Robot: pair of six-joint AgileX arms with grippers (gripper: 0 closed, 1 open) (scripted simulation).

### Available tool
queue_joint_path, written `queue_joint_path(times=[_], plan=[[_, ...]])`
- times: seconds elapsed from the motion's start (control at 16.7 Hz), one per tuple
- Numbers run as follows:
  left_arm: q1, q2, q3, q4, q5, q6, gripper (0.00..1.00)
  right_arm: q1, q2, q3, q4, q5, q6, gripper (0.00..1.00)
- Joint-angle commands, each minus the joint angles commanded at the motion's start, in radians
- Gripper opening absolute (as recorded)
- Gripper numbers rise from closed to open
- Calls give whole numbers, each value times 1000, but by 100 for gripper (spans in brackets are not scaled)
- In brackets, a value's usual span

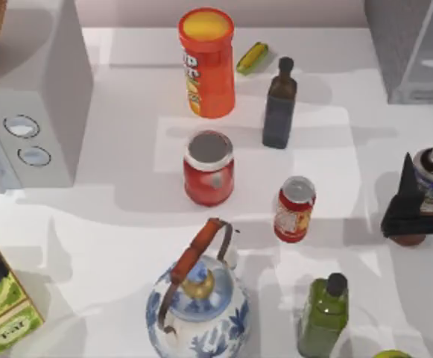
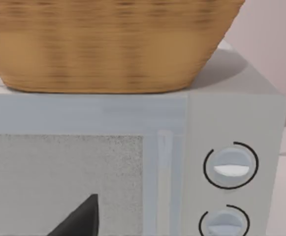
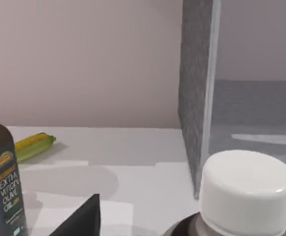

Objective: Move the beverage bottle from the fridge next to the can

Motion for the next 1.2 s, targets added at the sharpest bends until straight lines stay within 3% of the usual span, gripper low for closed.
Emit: queue_joint_path(times=[0.3, 0.72, 1.2], plan=[[0, 0, 0, 0, 0, 0, 100, -96, -302, -31, -270, -157, 6, 100], [0, 0, 0, 0, 0, 0, 100, -287, -916, -100, -912, -386, 10, 100], [0, 0, 0, 0, 0, 0, 100, -464, -1506, -107, -1465, -496, 4, 100]])
